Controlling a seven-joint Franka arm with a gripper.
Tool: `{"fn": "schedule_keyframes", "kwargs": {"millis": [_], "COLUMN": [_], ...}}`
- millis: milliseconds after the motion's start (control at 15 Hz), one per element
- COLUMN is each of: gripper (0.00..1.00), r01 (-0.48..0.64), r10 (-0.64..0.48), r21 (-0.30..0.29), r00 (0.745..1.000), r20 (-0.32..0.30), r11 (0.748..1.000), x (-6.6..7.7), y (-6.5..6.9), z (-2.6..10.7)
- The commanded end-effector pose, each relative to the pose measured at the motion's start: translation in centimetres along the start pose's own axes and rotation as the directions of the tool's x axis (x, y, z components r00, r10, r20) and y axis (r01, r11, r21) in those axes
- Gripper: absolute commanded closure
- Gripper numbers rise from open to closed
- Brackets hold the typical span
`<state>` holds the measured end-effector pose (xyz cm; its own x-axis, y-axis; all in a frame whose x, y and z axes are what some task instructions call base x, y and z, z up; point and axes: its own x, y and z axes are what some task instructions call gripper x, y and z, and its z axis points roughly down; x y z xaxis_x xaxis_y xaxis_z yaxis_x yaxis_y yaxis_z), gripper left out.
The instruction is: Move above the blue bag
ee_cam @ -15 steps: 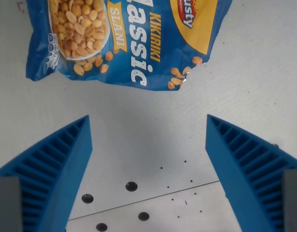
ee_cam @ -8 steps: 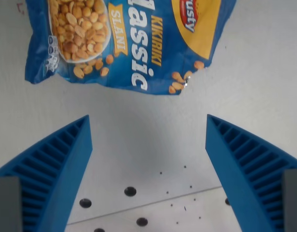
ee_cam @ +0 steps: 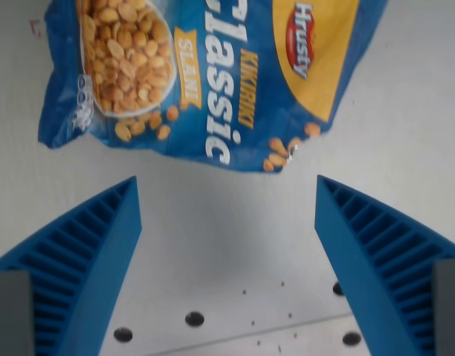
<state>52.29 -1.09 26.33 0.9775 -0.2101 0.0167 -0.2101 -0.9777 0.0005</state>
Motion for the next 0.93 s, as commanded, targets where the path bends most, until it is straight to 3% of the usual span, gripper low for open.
{"fn": "schedule_keyframes", "kwargs": {"millis": [67, 933], "gripper": [0.00, 0.00], "r01": [0.105, 0.205], "r10": [-0.104, -0.205], "r21": [-0.008, 0.002], "r00": [0.994, 0.979], "r20": [0.041, 0.009], "r11": [0.994, 0.979], "x": [1.7, 4.6], "y": [-0.1, -0.2], "z": [0.4, 3.9]}}
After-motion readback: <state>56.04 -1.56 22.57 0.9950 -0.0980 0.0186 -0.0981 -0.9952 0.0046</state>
